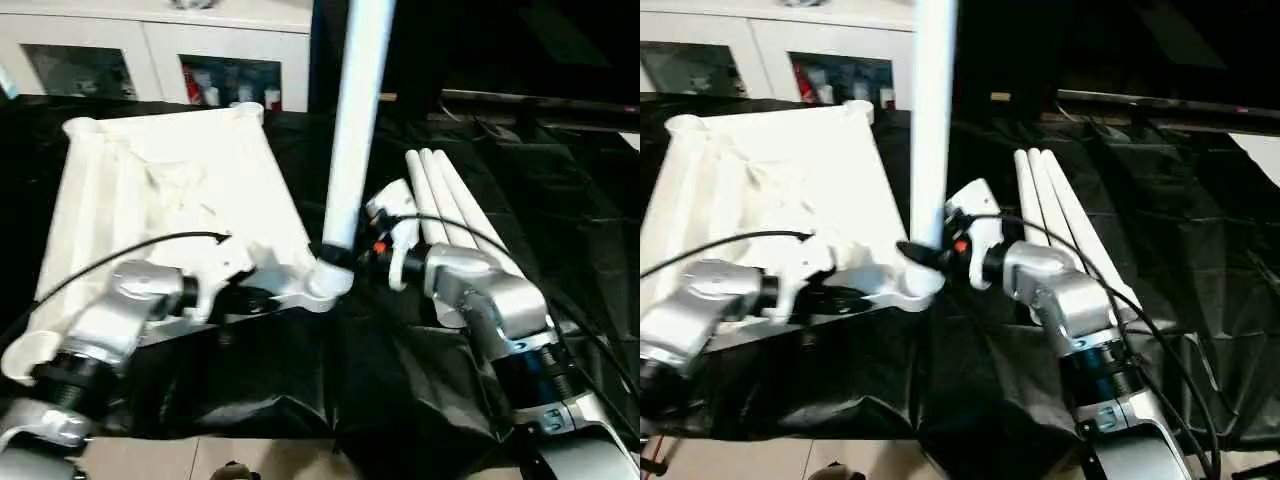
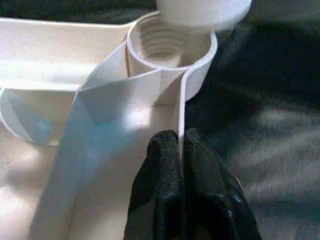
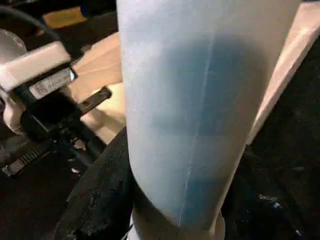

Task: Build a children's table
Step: Insert table leg to table base

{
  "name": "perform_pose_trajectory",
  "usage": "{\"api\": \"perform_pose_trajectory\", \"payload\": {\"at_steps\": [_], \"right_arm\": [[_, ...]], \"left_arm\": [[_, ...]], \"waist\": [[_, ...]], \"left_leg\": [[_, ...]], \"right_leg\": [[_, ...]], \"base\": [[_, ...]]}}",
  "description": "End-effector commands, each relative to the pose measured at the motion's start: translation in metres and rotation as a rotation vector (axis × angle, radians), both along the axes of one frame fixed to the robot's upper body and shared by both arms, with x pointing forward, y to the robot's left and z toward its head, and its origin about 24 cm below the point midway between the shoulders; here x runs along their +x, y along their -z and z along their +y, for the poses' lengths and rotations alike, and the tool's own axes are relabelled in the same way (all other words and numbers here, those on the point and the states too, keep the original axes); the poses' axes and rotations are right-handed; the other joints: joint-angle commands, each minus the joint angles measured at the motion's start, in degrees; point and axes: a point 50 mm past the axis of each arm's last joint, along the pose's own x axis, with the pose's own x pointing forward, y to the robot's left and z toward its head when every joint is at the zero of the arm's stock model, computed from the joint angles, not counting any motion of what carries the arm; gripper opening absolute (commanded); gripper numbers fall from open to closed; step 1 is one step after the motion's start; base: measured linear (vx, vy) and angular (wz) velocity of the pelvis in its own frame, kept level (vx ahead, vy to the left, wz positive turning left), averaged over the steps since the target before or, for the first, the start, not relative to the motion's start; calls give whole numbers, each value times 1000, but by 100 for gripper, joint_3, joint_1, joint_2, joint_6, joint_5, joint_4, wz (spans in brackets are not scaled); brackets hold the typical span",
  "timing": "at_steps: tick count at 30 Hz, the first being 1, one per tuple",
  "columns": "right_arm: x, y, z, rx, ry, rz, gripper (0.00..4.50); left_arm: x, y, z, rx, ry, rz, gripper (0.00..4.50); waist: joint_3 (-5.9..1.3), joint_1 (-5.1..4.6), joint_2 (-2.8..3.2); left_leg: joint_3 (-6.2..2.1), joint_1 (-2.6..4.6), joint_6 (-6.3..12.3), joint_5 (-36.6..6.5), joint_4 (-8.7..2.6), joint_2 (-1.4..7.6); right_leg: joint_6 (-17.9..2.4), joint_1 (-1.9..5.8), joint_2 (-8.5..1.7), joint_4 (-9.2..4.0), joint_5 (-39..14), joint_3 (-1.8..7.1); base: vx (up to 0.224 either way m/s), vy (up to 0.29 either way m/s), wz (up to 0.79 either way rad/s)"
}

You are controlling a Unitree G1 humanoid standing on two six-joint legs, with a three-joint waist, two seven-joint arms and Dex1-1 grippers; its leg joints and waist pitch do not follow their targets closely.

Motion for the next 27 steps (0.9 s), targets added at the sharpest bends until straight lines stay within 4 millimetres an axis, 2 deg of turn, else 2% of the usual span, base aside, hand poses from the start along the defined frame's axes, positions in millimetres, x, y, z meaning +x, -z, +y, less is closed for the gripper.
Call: {"api": "perform_pose_trajectory", "payload": {"at_steps": [1, 4, 9, 17, 27], "right_arm": [[2, -1, -2, -21, 4, -1, 189], [4, 6, -2, -61, 12, 20, 189], [6, 10, 1, -67, 17, 32, 189], [13, 16, 4, -81, 26, 55, 189], [18, 25, 6, -73, 39, 97, 189]], "left_arm": [[-2, 3, -17, -50, 45, 9, 0], [0, 4, -23, -55, 45, 3, 0], [-1, 3, -24, -56, 59, -1, 0], [-2, 3, -25, -43, 87, -1, 0], [1, 2, -24, -38, 74, -14, 0]], "waist": [[-416, -8, 40], [-416, 11, 44], [-430, 43, 48], [-434, 40, 55], [-419, 29, 68]], "left_leg": [[-2, 80, -95, -790, -393, 159], [0, 93, -127, -872, -393, 159], [-7, 84, -113, -794, -395, 159], [-4, 83, -120, -802, -393, 157], [-11, 90, -158, -974, -411, 165]], "right_leg": [[-1230, 268, -391, -427, -425, 261], [-1181, 263, -397, -450, -601, 266], [-1151, 265, -395, -429, -458, 261], [-1196, 262, -396, -426, -401, 257], [-1180, 252, -404, -449, -639, 256]], "base": [[0, 0, 0], [0, 0, 0], [0, 0, 0], [0, 0, 0], [0, 0, 0]]}}
